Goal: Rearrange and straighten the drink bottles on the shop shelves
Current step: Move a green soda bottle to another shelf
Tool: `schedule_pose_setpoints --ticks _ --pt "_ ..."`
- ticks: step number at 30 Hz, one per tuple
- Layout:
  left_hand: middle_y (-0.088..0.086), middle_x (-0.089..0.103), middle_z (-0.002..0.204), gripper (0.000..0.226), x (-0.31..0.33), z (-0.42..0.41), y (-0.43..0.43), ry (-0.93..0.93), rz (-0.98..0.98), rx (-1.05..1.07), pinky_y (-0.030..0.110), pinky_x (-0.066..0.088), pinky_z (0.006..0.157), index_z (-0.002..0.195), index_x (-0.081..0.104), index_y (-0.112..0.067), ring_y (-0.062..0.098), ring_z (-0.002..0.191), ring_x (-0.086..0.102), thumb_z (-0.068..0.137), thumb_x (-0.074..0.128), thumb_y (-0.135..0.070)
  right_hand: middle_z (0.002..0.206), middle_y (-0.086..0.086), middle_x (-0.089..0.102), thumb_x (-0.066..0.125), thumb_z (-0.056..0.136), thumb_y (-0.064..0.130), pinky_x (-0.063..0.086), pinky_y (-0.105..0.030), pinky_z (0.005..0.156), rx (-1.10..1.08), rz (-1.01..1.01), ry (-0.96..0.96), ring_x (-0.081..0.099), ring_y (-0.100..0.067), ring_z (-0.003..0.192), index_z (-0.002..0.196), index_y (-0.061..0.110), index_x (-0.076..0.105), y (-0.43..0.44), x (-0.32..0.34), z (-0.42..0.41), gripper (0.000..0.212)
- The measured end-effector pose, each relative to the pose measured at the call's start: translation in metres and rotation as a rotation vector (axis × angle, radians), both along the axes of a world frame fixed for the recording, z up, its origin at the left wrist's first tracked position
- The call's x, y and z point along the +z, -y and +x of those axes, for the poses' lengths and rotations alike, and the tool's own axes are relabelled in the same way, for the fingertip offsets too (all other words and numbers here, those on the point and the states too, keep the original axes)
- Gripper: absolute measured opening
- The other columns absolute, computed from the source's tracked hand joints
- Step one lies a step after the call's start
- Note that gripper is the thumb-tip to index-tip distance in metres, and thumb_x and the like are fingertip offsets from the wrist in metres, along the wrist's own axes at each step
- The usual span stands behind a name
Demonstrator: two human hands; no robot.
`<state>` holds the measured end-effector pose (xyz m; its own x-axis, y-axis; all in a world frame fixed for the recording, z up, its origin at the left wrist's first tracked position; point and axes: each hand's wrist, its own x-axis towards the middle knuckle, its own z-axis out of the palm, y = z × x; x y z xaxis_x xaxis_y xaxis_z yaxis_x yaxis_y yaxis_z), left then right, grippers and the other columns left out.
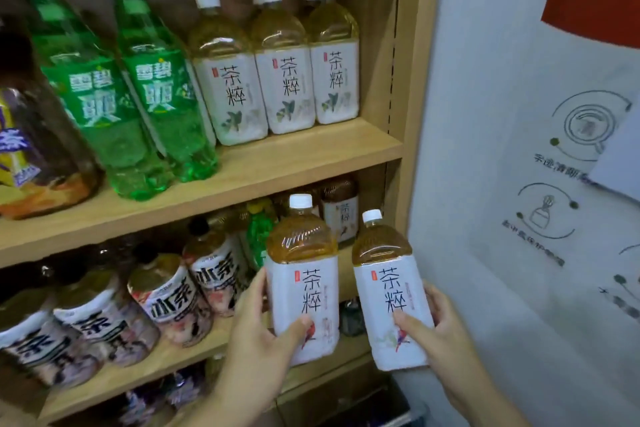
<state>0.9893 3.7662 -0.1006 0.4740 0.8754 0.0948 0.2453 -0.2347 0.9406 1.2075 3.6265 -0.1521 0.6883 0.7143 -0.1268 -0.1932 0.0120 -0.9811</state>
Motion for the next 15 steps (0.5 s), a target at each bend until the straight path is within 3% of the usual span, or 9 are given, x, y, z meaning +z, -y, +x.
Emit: schedule_pose_setpoints --ticks 4,7,11,15 --pt "-0.015 0.053 0.132 0.079 -0.03 0.023 -0.024 -0.07 -0.002 0.01 0.049 0.048 0.109 0.147 0.042 -0.04 0.008 0.126 0.053 0.084 0.082 -0.013 0.102 0.009 0.078 0.086 0.079 0.012 0.061 -0.028 0.062 -0.023 -0.059 -0.036 0.077 -0.013 0.088 0.123 0.03 0.057 -0.007 -0.022 -0.001 0.055" --pt "-0.022 0.049 0.125 0.076 -0.051 0.046 -0.039 -0.027 -0.077 0.031 0.051 0.051 0.107 0.139 0.042 -0.047 0.012 0.125 0.056 0.084 0.081 -0.011 0.104 0.011 0.077 0.087 0.077 0.022 0.062 -0.03 0.064 -0.01 -0.094 -0.046 0.077 -0.014 0.091 0.124 0.034 0.056 -0.013 -0.03 0.002 0.058" --pt "-0.005 0.054 0.14 0.081 -0.079 0.072 -0.059 -0.001 -0.101 0.055 0.052 0.049 0.109 0.152 0.039 -0.035 0.016 0.131 0.055 0.085 0.081 -0.013 0.104 0.014 0.076 0.085 0.06 0.04 0.062 -0.03 0.066 -0.002 -0.094 -0.024 0.077 -0.012 0.092 0.124 0.036 0.054 -0.031 -0.036 0.008 0.071" --pt "-0.003 0.054 0.141 0.081 -0.093 0.092 -0.067 0.035 -0.075 0.123 0.05 0.051 0.107 0.153 0.037 -0.036 0.015 0.131 0.054 0.088 0.078 -0.013 0.112 0.016 0.073 0.09 0.067 0.044 0.063 -0.031 0.071 -0.009 -0.073 0.043 0.074 -0.009 0.1 0.125 0.043 0.052 -0.059 -0.046 0.015 0.069"
